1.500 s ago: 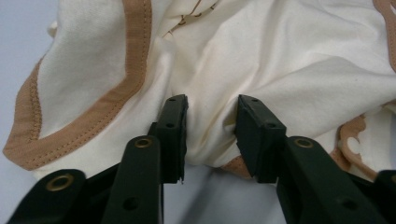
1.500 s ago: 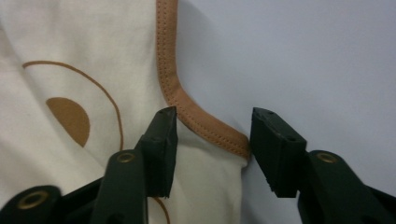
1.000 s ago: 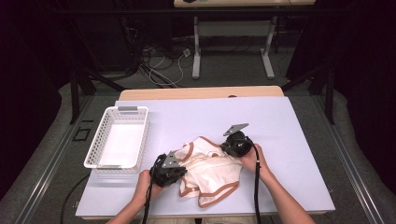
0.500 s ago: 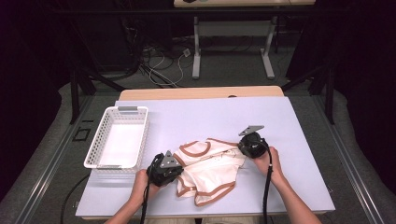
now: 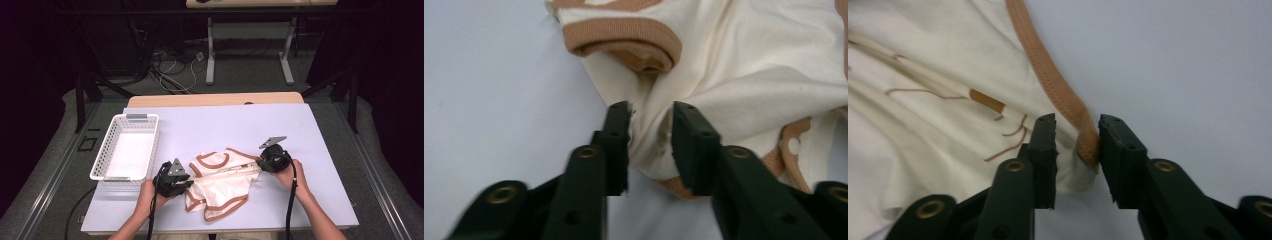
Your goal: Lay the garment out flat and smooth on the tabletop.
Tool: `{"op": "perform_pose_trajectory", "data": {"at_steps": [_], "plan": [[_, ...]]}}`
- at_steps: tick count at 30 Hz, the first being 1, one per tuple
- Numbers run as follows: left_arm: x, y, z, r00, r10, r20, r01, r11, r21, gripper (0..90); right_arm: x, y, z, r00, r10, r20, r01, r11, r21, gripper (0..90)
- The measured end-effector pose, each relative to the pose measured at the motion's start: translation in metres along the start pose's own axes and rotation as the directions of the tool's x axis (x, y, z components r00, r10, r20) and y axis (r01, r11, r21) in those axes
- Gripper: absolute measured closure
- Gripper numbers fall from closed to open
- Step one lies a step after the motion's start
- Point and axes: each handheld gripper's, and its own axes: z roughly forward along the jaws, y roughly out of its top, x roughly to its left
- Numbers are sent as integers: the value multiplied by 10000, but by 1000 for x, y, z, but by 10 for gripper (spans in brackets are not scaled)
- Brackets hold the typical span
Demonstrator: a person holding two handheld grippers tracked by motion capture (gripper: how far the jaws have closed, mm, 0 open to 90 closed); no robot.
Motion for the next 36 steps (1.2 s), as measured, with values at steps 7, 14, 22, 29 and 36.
{"op": "perform_pose_trajectory", "data": {"at_steps": [7, 14, 22, 29, 36], "plan": [[4, 0, 4, 9987, -503, -107, 505, 9987, 119, 521, 9, 11, -3, 9987, -285, -428, 263, 9983, -523, 545], [5, -1, 10, 9990, -432, 106, 429, 9985, 337, 554, 12, 20, 3, 9952, -507, -832, 451, 9966, -684, 452], [3, -3, 15, 9977, -498, 460, 482, 9982, 361, 670, 18, 37, 32, 9917, -657, -1107, 586, 9961, -660, 523], [3, -4, 14, 9971, -240, 719, 220, 9993, 287, 820, 21, 34, 46, 9933, -380, -1094, 340, 9987, -382, 889], [2, -4, 13, 9976, -190, 671, 172, 9995, 276, 827, 9, 28, 40, 9994, -140, -324, 123, 9986, -520, 891]]}}
